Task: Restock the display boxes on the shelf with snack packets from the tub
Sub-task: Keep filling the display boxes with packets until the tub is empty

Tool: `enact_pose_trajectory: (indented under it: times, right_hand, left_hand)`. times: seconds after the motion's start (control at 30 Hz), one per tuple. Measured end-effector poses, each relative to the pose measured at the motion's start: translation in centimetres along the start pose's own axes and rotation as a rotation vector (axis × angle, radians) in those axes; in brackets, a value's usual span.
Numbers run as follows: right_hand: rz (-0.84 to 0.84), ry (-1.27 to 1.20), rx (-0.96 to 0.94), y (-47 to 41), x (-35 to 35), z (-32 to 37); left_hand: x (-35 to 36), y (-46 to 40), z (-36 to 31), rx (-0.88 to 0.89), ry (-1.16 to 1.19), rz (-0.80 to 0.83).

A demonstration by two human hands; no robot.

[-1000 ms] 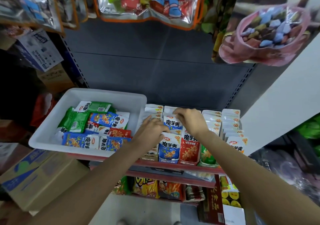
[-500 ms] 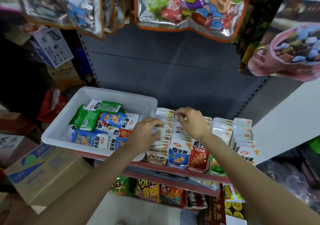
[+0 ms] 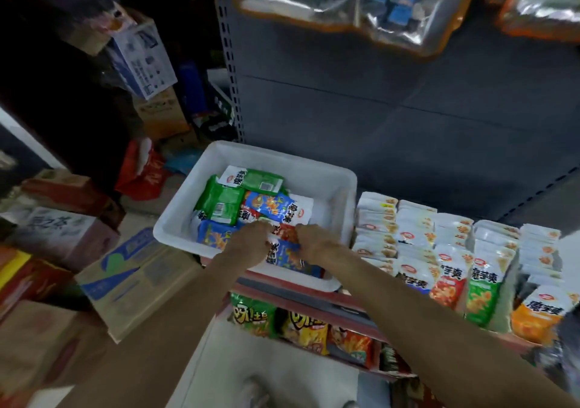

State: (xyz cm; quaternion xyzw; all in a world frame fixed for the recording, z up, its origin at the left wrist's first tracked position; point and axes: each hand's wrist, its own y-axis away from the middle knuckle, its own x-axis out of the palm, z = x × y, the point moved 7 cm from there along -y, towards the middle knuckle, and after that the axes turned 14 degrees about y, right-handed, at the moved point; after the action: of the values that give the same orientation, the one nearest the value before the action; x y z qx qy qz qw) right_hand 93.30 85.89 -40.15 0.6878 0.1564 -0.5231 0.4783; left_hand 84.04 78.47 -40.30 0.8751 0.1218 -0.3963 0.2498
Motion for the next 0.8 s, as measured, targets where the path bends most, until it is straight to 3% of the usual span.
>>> enact_pose_trajectory:
  times: [0.13, 0.4, 0.5, 0.7, 0.8]
  right_hand:
    - [-0.003, -0.015, 0.074, -1.3, 0.8, -0.4]
    - [-0.234, -0.273, 0.13, 0.2, -2.0, -3.1]
    - [-0.318, -0.343, 0.137, 2.0, -3.4, -3.7]
    - [-0.438, -0.508, 0.121, 5.9, -6.2, -6.3]
    - [-0.439, -0.487, 0.095, 7.8, -7.6, -7.9]
  left_hand:
    - [0.4, -1.1, 1.5, -0.017, -0.014, 0.094]
    - [-1.2, -1.0, 1.1, 0.053, 0.1, -0.045]
    - [-2.7, -0.9, 0.7, 0.072, 0.306, -0.185]
    - [-5.6, 0.5, -2.6, 0.136, 0.892, -0.238]
    - [-6.4, 1.1, -7.5, 0.251, 0.962, -0.27]
